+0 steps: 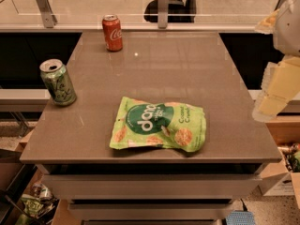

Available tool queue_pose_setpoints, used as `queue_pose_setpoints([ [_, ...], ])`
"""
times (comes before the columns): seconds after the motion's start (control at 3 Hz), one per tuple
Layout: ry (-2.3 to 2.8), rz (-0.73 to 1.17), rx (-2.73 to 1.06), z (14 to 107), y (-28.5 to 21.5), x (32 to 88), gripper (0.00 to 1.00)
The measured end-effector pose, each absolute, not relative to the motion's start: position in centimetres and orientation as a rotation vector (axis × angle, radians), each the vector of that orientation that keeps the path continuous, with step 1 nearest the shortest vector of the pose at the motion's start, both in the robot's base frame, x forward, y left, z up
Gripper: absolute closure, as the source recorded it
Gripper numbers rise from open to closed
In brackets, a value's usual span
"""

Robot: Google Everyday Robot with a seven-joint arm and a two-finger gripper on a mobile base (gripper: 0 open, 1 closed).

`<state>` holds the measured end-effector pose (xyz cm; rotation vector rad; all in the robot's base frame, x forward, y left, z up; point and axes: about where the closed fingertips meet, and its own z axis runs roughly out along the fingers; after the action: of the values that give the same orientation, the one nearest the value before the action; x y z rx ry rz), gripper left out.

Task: Move green rice chip bag near coke can

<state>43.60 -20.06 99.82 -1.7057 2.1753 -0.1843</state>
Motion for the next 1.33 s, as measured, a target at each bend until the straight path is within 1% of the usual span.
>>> queue_pose_setpoints([
  [0.33, 2.166, -0.162, -1.732, 99.4, -18.5, 43.5, 0.0],
  [1.33, 2.156, 0.075, -1.797, 94.3, -12.3, 44.0, 0.0],
])
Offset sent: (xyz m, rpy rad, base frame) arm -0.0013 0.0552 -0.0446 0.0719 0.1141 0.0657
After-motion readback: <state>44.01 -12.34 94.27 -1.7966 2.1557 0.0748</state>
